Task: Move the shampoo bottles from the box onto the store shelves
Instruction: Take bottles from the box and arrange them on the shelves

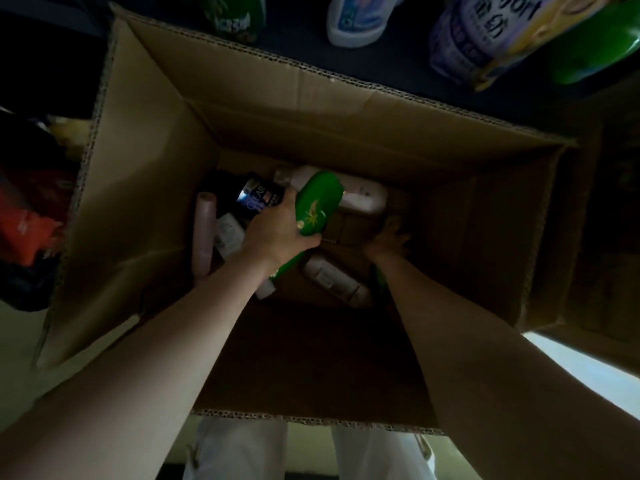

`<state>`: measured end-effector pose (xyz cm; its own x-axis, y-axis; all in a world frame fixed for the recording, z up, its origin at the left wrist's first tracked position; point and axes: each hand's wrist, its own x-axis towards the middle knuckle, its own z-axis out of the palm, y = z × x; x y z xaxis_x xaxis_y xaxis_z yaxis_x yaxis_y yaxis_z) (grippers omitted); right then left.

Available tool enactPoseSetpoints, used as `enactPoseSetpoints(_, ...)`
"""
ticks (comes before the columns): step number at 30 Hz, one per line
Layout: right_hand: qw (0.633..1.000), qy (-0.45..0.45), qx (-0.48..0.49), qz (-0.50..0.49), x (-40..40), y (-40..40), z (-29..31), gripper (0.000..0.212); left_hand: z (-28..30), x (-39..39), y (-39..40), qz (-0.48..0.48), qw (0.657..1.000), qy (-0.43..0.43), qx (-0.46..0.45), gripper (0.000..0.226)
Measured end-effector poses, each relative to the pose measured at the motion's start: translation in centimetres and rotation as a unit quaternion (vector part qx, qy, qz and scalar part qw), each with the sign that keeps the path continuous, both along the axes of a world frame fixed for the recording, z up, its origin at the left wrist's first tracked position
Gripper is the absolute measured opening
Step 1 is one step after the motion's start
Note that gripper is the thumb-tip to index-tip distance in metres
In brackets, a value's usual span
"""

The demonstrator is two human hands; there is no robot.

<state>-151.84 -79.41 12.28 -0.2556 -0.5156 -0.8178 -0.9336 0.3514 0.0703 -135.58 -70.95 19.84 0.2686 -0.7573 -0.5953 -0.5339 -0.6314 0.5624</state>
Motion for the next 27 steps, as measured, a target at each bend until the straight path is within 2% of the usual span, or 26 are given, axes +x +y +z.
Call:
enactPoseSetpoints(2, 0.998, 0.005, -0.026, -0.051, 0.0, 0.2, -1.9, 0.087, -0.6, 0.2, 0.0, -0.022, 1.0, -0.014, 0.003, 0.061)
enactPoseSetpoints(5, 0.995, 0.056, -0.071, -0.038, -0.3, 0.2, -3.2, 0.08, -1.5, 0.9, 0.3, -0.018, 0.999, -0.024, 0.019, 0.063)
enactPoseSetpoints(7, 0.998, 0.034, -0.032, -0.039, -0.6, 0.2, -3.7, 0.084, -1.5, 1.7, 0.5, 0.01, 0.999, -0.02, 0.035, 0.062)
enactPoseSetpoints(10, 0.992, -0.016, 0.022, -0.122, -0.8, 1.3, -5.1, 0.104, -1.3, 2.7, 0.8, 0.039, 0.998, -0.015, 0.036, 0.062)
enactPoseSetpoints(11, 0.987, -0.032, 0.026, -0.154, -0.7, 2.1, -4.9, 0.105, -1.3, 3.0, 0.8, 0.039, 0.998, -0.021, 0.035, 0.062)
enactPoseSetpoints(13, 0.961, -0.126, 0.024, -0.244, 0.6, 3.6, -4.4, 0.085, -1.2, 3.5, 0.8, 0.034, 0.998, -0.027, 0.04, 0.061)
enactPoseSetpoints(14, 0.942, -0.191, 0.038, -0.275, 1.8, 4.0, -3.4, 0.071, -1.0, 3.6, 0.8, 0.035, 0.998, -0.024, 0.045, 0.06)
enactPoseSetpoints(15, 0.932, -0.218, 0.041, -0.285, 2.9, 4.1, -2.6, 0.067, -0.5, 3.4, 0.8, 0.039, 0.998, -0.02, 0.05, 0.06)
enactPoseSetpoints(17, 0.96, -0.164, 0.047, -0.222, 5.4, 3.2, -0.1, 0.078, 1.2, 3.0, 0.7, 0.052, 0.997, -0.022, 0.053, 0.06)
enactPoseSetpoints(18, 0.972, -0.157, 0.057, -0.163, 6.6, 2.2, 2.3, 0.077, 2.5, 2.7, 0.5, 0.057, 0.997, -0.025, 0.056, 0.061)
enactPoseSetpoints(20, 0.976, -0.198, 0.091, -0.029, 8.7, 0.4, 7.9, 0.061, 5.9, 2.5, 0.0, 0.061, 0.995, -0.026, 0.07, 0.064)
enactPoseSetpoints(23, 0.935, -0.179, 0.181, 0.246, 9.5, -2.3, 18.2, 0.07, 13.0, 3.9, -1.8, 0.068, 0.994, -0.006, 0.083, 0.066)
enactPoseSetpoints(24, 0.919, -0.158, 0.2, 0.299, 9.2, -3.0, 22.1, 0.063, 15.9, 4.6, -2.4, 0.057, 0.995, 0.017, 0.084, 0.064)
enactPoseSetpoints(25, 0.908, -0.147, 0.222, 0.323, 8.8, -4.0, 25.8, 0.05, 18.9, 5.1, -3.0, 0.037, 0.995, 0.045, 0.081, 0.06)
enactPoseSetpoints(27, 0.905, -0.139, 0.255, 0.312, 7.8, -5.6, 33.0, 0.039, 24.8, 5.8, -4.0, 0.004, 0.993, 0.09, 0.072, 0.049)
